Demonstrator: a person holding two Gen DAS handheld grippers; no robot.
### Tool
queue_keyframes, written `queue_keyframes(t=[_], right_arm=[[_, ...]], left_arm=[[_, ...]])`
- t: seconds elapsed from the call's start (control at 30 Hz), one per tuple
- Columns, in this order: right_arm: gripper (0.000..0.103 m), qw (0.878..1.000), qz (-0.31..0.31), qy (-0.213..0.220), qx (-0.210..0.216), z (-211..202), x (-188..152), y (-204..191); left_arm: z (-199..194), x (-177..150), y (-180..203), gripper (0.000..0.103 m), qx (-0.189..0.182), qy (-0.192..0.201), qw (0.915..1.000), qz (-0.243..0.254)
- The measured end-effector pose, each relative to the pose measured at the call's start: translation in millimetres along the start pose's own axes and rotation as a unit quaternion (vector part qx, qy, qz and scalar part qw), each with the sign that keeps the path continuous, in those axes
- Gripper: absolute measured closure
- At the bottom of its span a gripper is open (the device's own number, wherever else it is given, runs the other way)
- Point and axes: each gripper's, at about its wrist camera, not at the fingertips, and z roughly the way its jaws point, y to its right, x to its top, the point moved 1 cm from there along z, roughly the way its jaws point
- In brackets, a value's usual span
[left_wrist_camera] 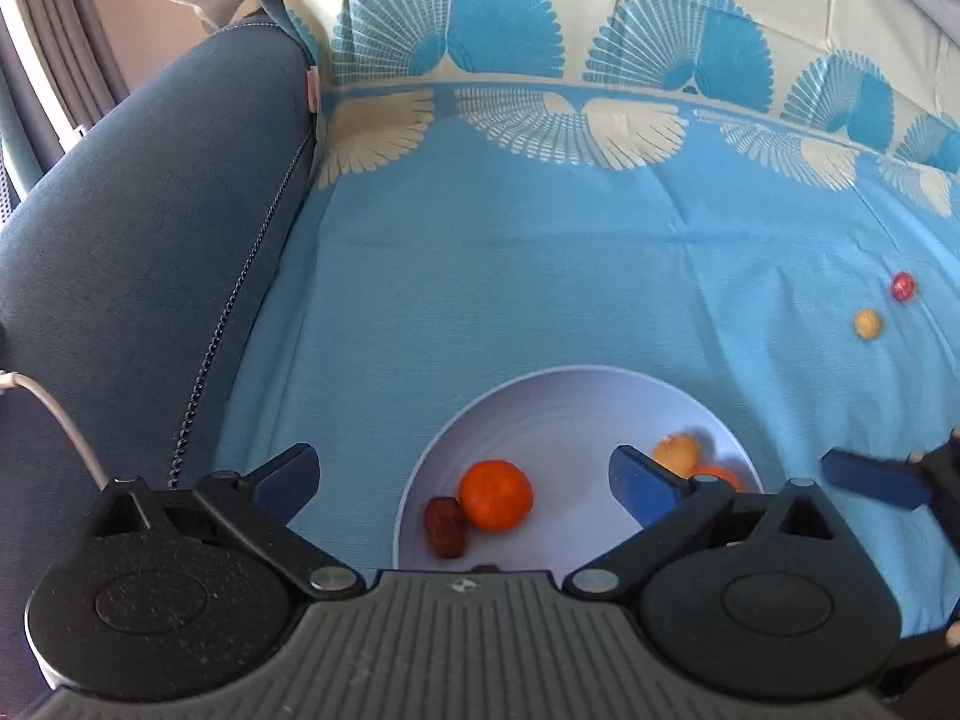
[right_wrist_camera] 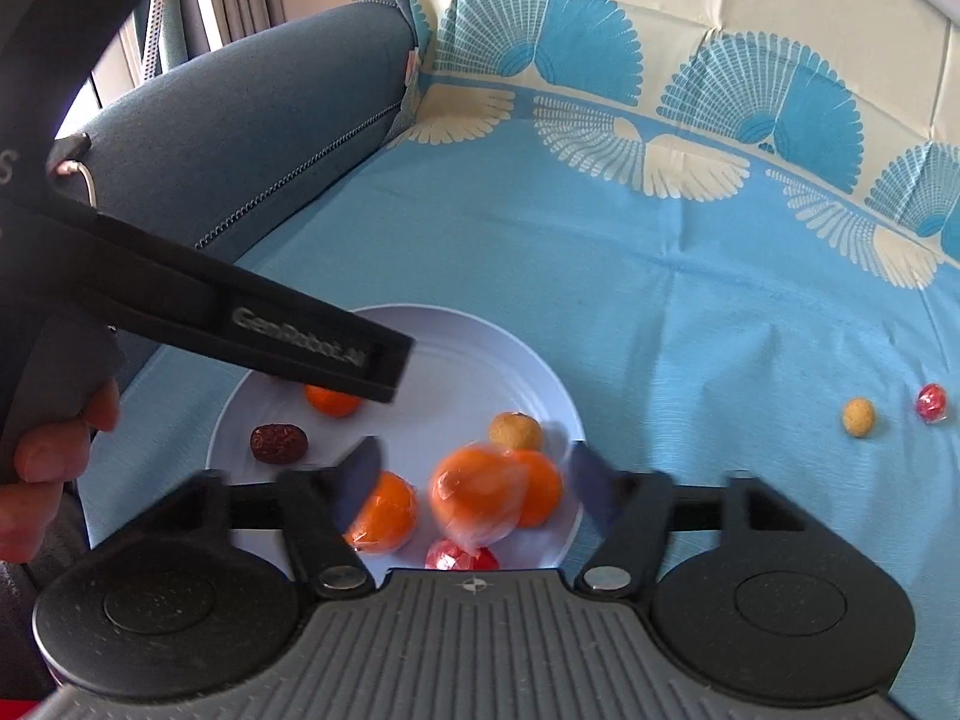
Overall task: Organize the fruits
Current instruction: 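Open both tools to release the date and wrapped orange onto the plate, then lift both tools back from the plate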
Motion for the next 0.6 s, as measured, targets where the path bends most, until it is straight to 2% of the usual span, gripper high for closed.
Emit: queue_keyframes(t=[0.1,0.17,0.3,0.6], right_arm=[[0.011,1.0,0.003,-0.006,0.005,-20.0,-5.0,1.7],[0.008,1.0,0.007,-0.008,0.003,-34.4,-10.0,1.5],[0.007,0.999,0.029,-0.02,0.022,-64.0,-18.0,0.5],[0.003,1.0,0.019,0.003,0.015,-136.8,-31.9,-20.0]], left_arm=[[-17.7,-10.2,-4.9,0.0,0.009,-0.025,0.9996,-0.01],[-34.0,-21.0,-5.7,0.0,0.001,-0.045,0.9988,-0.017],[-69.7,-44.0,-6.2,0.0,-0.006,-0.06,0.9977,-0.031],[-150.2,-78.2,-12.6,0.0,0.019,-0.028,0.9986,-0.04]])
